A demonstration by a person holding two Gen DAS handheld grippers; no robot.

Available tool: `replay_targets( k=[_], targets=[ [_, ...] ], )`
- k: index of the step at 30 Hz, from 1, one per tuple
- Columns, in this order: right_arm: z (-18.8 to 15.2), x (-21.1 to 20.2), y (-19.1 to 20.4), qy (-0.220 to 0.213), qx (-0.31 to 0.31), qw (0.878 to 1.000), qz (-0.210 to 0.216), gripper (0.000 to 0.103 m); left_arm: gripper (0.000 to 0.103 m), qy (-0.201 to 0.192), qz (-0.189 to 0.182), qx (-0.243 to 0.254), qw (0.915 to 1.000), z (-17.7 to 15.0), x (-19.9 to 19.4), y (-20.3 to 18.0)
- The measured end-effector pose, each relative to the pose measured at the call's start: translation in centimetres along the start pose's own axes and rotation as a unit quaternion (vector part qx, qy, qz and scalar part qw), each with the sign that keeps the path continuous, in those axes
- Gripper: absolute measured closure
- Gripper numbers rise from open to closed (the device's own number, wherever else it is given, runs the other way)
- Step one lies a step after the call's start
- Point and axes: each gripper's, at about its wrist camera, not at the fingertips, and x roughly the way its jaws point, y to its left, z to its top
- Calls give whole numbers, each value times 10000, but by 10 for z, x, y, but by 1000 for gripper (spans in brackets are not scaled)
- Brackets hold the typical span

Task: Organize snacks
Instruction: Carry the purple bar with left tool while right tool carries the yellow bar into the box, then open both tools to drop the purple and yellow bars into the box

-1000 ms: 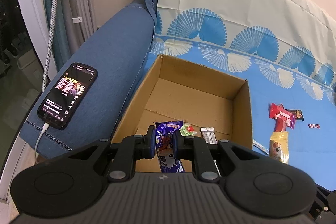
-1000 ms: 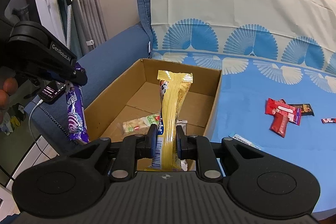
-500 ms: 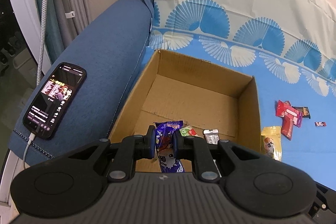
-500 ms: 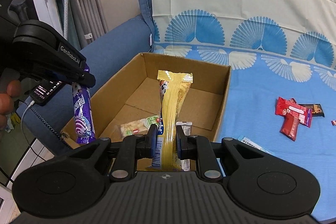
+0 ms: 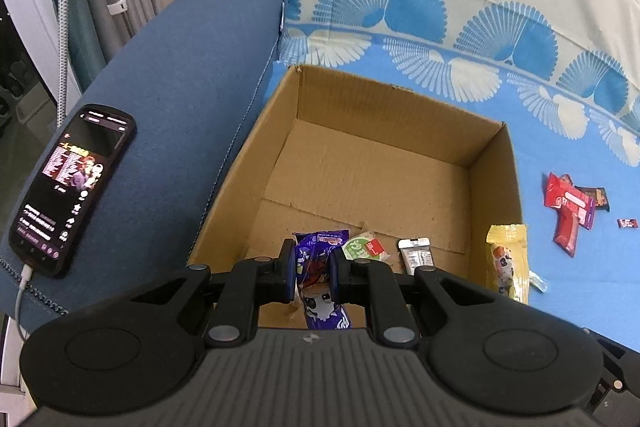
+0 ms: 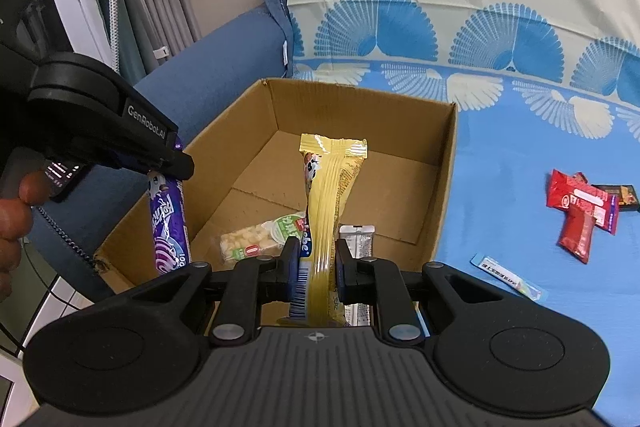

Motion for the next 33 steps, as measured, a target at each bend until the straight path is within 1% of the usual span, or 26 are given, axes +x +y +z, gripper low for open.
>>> replay_targets(
  k=[8, 19, 25, 27, 28, 29, 30, 31, 32, 33],
  targets=[
    [3, 25, -6, 189, 69, 9998, 27, 84, 86, 147, 11, 57, 9999, 6, 23, -7],
    [1, 46, -13, 403, 134, 9991, 41, 84, 86, 382, 26, 121, 9992, 8, 47, -14],
    [0, 53, -14, 478, 160, 9987, 7, 84, 85, 463, 161, 164, 9987, 9, 55, -15],
    [1, 56, -15, 501, 160, 9986, 31, 82, 75, 444, 251, 199, 9985, 10, 56, -15],
    [2, 57, -15, 516, 162, 9985, 61, 78, 51, 442, 245, 222, 9985, 10, 55, -15],
    [3, 58, -15, 559, 155, 9983, 112, 60, 22, 408, 241, 237, 9986, 10, 54, -13],
    [5, 58, -15, 586, 147, 9981, 130, 38, 11, 321, 263, 242, 9988, 9, 50, -12],
    [5, 57, -15, 576, 125, 9982, 103, 30, 0, 200, 314, 245, 9990, 7, 45, -10],
    [6, 55, -13, 552, 54, 9984, 54, 23, 0, 78, 381, 255, 9989, 5, 39, -8],
    [5, 51, -11, 529, -48, 9986, 18, 23, 0, 33, 449, 295, 9986, 3, 34, -6]
  ],
)
